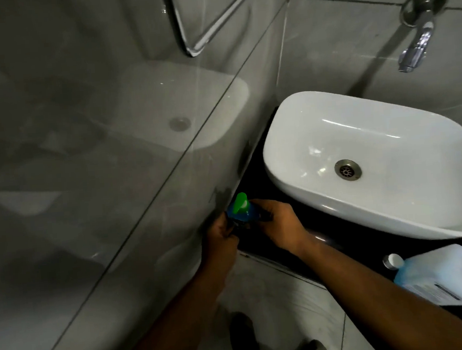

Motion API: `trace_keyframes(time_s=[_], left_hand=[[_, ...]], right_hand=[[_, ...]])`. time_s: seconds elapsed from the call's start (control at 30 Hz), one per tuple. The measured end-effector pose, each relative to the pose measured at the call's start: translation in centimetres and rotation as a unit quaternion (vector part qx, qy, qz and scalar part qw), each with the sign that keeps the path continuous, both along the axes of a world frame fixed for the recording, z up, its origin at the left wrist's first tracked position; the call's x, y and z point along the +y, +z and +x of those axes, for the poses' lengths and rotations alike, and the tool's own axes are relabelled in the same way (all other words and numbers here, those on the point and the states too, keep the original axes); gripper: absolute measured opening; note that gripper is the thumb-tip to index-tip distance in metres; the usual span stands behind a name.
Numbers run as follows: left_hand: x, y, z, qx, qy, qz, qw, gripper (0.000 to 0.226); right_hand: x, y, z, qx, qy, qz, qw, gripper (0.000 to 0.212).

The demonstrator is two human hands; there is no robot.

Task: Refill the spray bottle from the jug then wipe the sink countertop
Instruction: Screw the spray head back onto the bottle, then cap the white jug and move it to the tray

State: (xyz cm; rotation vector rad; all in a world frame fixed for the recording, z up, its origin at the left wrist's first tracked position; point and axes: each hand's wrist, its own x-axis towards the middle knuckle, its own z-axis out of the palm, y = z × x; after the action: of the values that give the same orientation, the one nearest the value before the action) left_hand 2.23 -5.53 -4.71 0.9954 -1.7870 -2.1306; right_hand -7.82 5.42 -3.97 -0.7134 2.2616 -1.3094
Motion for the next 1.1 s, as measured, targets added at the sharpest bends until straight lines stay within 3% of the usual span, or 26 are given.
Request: trace_keyframes(time_s=[0.4, 0.6, 0.73, 0.97, 1.1], left_hand=[[-1.3, -1.4, 0.1, -0.019, 0.000, 0.002, 1.000, 0.059], [-0.1, -2.2, 1.9, -0.124, 0.016, -0.086, 0.988, 0.033], [3.5, -3.4, 3.4, -0.162, -0.091, -0.132, 0.974, 0.027], [12.1, -3.4, -0.3, -0.072, -0.323, -0.234, 0.914, 0.027], [16.0, -2.9, -3.6, -0.039, -0.407, -0.286, 0.867, 0.031]], right_hand=[[-2.2, -1.6, 0.0, 0.002, -0.003, 0.031, 1.000, 0.054], [0.2, -1.9, 1.0, -0.041, -0.055, 0.017, 0.997, 0.075], [5.9, -2.9, 3.0, -0.115, -0.177, -0.034, 0.977, 0.058], [17.2, -3.7, 6.9, -0.119, -0.368, -0.044, 0.921, 0.034], [23.8, -4.1, 9.7, -0.124, -0.484, -0.066, 0.863, 0.020]])
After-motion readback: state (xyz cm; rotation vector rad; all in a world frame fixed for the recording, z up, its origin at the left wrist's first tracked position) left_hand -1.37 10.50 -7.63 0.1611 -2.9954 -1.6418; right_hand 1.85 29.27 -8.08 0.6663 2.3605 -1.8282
